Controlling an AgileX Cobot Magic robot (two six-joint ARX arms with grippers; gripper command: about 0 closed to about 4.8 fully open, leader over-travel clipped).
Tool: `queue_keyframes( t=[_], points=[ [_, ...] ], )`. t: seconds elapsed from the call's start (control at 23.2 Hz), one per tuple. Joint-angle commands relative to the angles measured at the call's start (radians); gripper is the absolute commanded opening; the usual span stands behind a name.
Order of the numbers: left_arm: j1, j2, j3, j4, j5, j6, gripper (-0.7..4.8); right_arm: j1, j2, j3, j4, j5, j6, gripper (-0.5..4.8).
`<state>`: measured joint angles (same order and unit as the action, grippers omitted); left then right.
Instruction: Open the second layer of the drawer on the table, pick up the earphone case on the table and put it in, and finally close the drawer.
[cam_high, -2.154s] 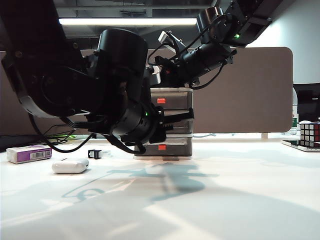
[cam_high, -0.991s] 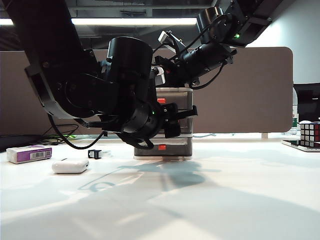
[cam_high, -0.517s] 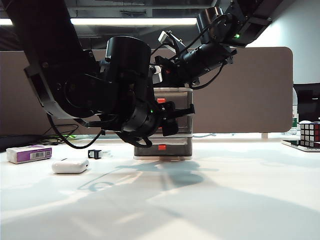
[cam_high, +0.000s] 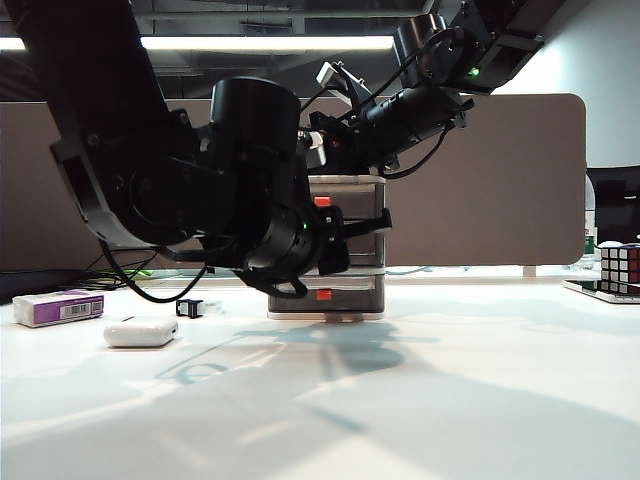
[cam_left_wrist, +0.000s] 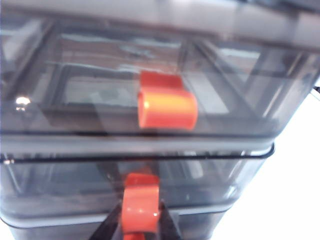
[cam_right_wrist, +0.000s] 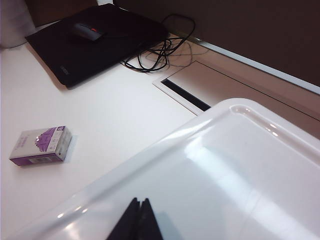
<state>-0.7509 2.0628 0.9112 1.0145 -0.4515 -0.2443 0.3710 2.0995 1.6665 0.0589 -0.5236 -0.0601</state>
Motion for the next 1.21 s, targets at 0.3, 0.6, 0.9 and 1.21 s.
queue_keyframes(
  t=[0.3,0.6,0.9,1.21],
  points=[
    [-0.002,0.001,0.003,0.021,0.003,0.001,0.57,0.001,0.005,-0.003,-0.034,0.006,0.004,-0.05],
    [-0.002,0.001,0.003,0.035,0.003,0.002,-0.06,0.001,0.005,-0.003,-0.040,0.006,0.003,-0.05],
    [-0.002,0.001,0.003,0.037,0.003,0.010,-0.06,0.001,0.005,-0.003,-0.042,0.006,0.003,-0.05],
    [-0.027,0.000,0.003,0.003,0.003,0.012,-0.06,0.000,0.005,-0.003,-0.051,0.006,0.003,-0.05]
  ],
)
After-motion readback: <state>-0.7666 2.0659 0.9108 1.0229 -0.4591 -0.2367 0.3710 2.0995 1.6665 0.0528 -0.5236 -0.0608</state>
